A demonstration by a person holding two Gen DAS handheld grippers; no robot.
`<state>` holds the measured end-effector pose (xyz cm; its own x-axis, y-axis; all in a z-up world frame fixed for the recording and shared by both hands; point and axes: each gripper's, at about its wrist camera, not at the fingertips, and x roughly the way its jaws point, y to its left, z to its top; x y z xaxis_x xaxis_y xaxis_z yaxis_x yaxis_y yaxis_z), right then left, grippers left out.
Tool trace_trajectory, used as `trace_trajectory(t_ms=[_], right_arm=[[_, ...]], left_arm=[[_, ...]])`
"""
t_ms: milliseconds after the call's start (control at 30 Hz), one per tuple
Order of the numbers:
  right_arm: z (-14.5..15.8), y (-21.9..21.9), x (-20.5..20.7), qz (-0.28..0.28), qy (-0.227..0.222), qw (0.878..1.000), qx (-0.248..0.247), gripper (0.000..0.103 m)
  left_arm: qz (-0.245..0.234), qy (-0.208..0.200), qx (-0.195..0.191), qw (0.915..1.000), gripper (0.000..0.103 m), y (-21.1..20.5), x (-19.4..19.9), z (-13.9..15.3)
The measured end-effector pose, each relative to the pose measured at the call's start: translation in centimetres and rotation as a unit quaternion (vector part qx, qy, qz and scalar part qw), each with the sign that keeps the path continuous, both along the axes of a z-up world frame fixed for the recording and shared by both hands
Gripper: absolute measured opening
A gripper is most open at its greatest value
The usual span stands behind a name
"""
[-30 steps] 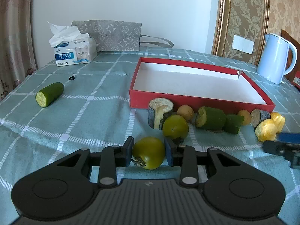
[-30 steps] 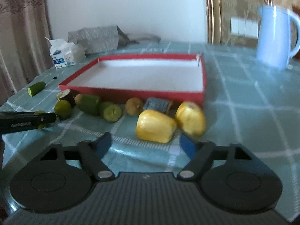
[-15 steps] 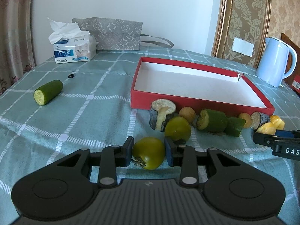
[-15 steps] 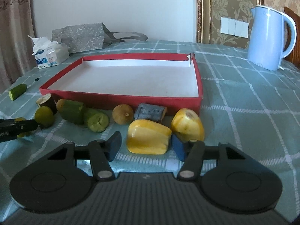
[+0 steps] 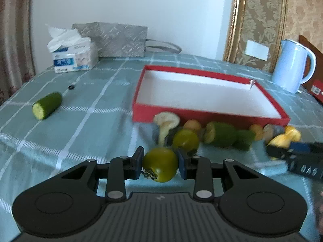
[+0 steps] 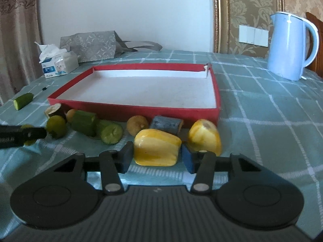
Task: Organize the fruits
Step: 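Lift the green tomato with the left gripper while the right gripper grasps a yellow jackfruit piece, then carry the tomato over the red tray and open the left gripper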
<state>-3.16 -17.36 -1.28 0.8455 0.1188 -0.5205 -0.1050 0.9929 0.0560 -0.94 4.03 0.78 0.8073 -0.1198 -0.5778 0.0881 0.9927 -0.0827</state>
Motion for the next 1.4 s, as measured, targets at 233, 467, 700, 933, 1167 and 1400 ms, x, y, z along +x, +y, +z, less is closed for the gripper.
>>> trace_trajectory(t_ms=[233, 467, 700, 933, 1167, 1400], right_arm=[[0.3, 0.9, -0.8, -0.004, -0.025, 0.999, -0.027, 0.049], [0.8, 0.7, -1.3, -0.008, -0.045, 0.999, -0.027, 0.049], [0.8, 0.6, -1.3, -0.005, -0.044, 0.999, -0.020, 0.049], [0.8, 0.6, -1.3, 0.000, -0.045, 0.999, -0.020, 0.049], [0.8, 0.8, -1.3, 0.004, -0.043, 0.999, -0.025, 0.049], [0.7, 0.8, -1.3, 0.004, -0.042, 0.999, -0.026, 0.049]], left_arm=[[-0.023, -0.033, 0.028, 0.9988, 0.034, -2.6, 2.4, 3.0], [-0.034, -0.026, 0.043, 0.9981, 0.034, -4.8, 6.5, 3.9], [-0.035, 0.019, 0.061, 0.9974, 0.034, -6.2, 10.9, 2.6], [-0.024, 0.069, 0.070, 0.9949, 0.035, -6.7, 14.0, 0.9], [0.017, 0.040, 0.041, 0.9982, 0.073, -5.4, 13.4, 1.1], [0.084, -0.077, -0.002, 0.9935, 0.076, -1.6, 7.8, 3.0]])
